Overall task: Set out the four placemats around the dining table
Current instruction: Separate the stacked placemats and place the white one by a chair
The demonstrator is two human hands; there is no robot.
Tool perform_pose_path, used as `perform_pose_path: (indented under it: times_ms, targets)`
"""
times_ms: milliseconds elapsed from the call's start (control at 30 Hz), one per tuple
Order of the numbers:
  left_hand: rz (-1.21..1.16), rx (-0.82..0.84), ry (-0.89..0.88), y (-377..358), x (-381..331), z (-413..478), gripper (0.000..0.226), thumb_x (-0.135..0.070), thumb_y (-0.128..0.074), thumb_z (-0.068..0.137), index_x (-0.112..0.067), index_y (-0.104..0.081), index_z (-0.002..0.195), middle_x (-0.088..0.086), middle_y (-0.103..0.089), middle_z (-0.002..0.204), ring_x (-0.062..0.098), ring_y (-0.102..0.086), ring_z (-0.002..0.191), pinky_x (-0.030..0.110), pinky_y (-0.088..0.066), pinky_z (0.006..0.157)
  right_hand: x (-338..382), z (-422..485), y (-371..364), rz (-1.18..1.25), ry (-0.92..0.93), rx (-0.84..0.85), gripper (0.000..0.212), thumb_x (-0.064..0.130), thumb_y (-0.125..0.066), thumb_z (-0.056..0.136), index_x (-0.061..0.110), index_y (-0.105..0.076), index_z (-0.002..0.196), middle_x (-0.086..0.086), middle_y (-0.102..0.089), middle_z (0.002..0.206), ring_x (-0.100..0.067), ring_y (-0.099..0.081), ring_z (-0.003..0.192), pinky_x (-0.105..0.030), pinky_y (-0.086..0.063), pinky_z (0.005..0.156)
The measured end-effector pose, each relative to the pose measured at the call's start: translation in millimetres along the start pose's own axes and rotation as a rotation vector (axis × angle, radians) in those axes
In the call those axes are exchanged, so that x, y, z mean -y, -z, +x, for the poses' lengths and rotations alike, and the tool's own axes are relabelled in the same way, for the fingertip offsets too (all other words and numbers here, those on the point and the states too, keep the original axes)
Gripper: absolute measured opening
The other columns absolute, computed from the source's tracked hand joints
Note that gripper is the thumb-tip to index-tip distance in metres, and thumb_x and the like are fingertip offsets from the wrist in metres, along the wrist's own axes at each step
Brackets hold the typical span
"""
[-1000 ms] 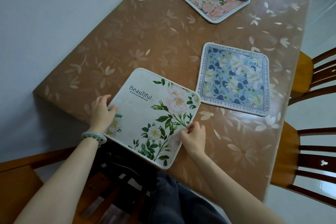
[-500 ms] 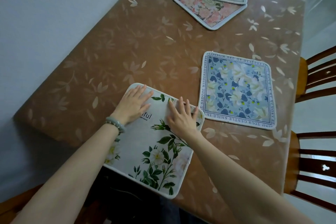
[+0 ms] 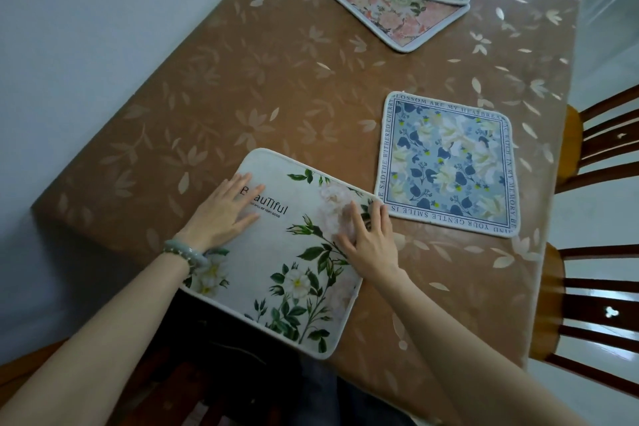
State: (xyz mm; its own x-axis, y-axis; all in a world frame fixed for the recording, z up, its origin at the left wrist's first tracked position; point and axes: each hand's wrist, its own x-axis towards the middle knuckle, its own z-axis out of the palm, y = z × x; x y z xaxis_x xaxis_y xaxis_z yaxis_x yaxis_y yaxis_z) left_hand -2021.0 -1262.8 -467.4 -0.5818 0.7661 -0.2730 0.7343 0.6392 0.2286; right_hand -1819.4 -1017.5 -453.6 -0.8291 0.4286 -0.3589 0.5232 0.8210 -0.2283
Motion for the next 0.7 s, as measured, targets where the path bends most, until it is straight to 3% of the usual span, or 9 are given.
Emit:
perform_pose_path:
  times_ms: [100,233,367,533,700]
  targets:
    - [-0.003,-0.007,0.027,-11.3,-2.0,-21.8,0.062,-0.054,-0.021,0.097,-0.034,-0.001,0.153,0.002,0.005,0.162,0.012,0.014,0.146,0.029,0.012,0.116,0.9,-11.3,-8.6,-0.011,0.003,0.019,0.067,0.059,-0.025,0.097,0.033,-0.001,0.154,-0.018,0.017,0.160,-0.034,0.019,0.147,-0.043,0.006,0.119]
    - [0.031,-0.041,0.115,-13.7,-15.6,-24.3,0.058,-0.045,-0.027,0.101,-0.032,-0.007,0.154,0.005,-0.001,0.163,0.017,0.005,0.149,0.036,0.010,0.118,3.9,-12.2,-3.6,-0.016,-0.015,0.075,0.067,0.059,-0.022,0.097,0.033,0.003,0.153,-0.019,0.019,0.159,-0.034,0.020,0.147,-0.046,0.012,0.117]
    - [0.071,-0.018,0.201,-25.3,-28.5,-54.7,0.062,-0.050,-0.025,0.099,-0.029,-0.005,0.154,0.009,-0.002,0.163,0.022,0.002,0.150,0.038,0.008,0.118,21.4,-49.9,-22.5,0.046,0.021,0.117,0.075,0.059,-0.026,0.096,0.025,0.007,0.154,-0.023,0.018,0.158,-0.038,0.019,0.146,-0.045,0.012,0.117]
    - [-0.113,0.007,0.321,-47.7,-54.0,-106.2,0.072,-0.061,-0.031,0.093,-0.033,-0.004,0.154,0.007,0.007,0.162,0.024,0.012,0.148,0.042,0.008,0.117,35.3,-105.1,-54.4,-0.034,0.184,0.142,0.080,0.064,-0.027,0.093,0.025,0.008,0.154,-0.022,0.022,0.157,-0.039,0.021,0.145,-0.043,0.017,0.115]
    - [-0.071,0.002,0.341,-59.5,-71.2,-128.5,0.092,-0.084,-0.005,0.076,-0.033,-0.001,0.153,0.008,0.006,0.162,0.025,0.014,0.148,0.046,0.011,0.115,30.5,-127.0,-64.1,-0.089,0.328,0.148,0.075,0.067,-0.021,0.093,0.039,0.020,0.148,-0.017,0.029,0.155,-0.038,0.028,0.142,-0.046,0.019,0.115]
